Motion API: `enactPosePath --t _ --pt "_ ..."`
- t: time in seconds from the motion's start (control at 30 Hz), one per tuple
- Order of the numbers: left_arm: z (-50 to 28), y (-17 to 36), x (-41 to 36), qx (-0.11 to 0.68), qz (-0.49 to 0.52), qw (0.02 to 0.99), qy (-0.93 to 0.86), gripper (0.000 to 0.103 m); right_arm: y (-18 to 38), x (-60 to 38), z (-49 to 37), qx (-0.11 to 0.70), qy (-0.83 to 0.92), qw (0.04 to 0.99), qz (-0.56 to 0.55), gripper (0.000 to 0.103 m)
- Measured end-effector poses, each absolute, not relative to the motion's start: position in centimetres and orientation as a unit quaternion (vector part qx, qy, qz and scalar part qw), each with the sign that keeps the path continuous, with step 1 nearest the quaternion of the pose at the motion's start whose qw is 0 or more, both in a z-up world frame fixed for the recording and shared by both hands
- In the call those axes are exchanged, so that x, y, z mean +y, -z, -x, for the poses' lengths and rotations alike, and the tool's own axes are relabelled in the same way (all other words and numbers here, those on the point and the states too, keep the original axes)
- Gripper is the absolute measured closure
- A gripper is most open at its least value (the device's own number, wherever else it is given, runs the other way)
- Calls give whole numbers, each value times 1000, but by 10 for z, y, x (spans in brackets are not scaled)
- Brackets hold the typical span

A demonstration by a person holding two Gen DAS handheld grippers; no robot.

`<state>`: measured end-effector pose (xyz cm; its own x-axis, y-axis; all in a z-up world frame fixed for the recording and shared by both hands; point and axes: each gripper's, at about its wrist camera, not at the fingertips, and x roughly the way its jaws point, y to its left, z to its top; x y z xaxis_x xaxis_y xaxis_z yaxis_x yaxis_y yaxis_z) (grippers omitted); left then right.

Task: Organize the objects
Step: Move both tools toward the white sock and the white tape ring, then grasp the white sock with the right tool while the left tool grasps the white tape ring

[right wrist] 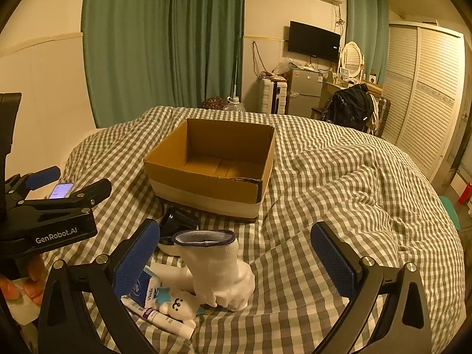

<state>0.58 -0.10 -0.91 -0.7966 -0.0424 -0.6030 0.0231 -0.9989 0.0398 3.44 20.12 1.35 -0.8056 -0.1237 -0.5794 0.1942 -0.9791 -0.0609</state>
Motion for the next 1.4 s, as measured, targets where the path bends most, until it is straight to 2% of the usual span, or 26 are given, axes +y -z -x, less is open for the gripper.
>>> enactPosePath --t 0.43,0.73,0.93,1.03,1.1,1.2,1.4 --pt "-3 27 -3 -13 -344 15 939 0 -6 195 -33 64 941 98 -317 0" --pt "10 60 -1 -28 -385 25 922 0 39 188 -20 84 917 109 -375 3" --pt "21 83 4 -36 -415 18 909 0 72 185 -4 94 896 116 -419 15" --pt "25 94 8 -41 -434 6 900 0 82 185 3 98 889 118 -432 28" --pt "29 101 12 -49 -448 -5 893 0 87 187 8 95 883 119 -444 48" --pt "39 110 23 -64 -465 -30 883 0 82 195 11 78 886 124 -439 59" --pt "71 126 41 -46 -509 -83 855 0 54 216 16 65 910 104 -396 60"
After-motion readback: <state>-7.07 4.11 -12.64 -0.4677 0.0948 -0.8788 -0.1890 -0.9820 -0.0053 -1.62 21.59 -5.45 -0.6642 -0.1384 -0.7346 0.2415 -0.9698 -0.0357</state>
